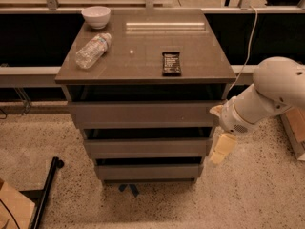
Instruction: Open bottom drawer
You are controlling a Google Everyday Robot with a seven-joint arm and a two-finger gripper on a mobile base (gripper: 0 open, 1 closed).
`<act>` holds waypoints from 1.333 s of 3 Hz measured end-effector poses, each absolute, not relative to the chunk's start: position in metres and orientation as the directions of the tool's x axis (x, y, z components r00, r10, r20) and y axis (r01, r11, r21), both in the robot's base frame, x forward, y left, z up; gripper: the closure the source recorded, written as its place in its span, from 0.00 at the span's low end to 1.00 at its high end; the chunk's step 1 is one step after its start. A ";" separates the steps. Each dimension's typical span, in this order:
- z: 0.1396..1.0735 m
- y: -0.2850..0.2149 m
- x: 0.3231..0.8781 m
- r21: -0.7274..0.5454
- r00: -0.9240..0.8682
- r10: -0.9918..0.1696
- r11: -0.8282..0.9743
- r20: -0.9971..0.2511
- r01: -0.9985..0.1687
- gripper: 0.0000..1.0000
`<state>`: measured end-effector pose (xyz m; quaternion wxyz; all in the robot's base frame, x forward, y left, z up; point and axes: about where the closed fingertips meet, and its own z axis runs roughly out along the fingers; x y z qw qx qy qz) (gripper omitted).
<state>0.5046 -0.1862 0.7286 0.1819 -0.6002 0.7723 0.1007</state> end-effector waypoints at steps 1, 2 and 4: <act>0.728 -0.191 0.501 -0.041 -0.228 -0.888 0.266 -0.400 -0.963 0.00; 0.724 -0.193 0.497 -0.020 -0.246 -0.882 0.277 -0.403 -0.961 0.00; 0.641 -0.183 0.503 0.033 -0.331 -0.840 0.352 -0.431 -0.936 0.00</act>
Offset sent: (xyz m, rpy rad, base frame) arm -0.0148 -0.0101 -0.0514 0.1066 0.1024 -0.1316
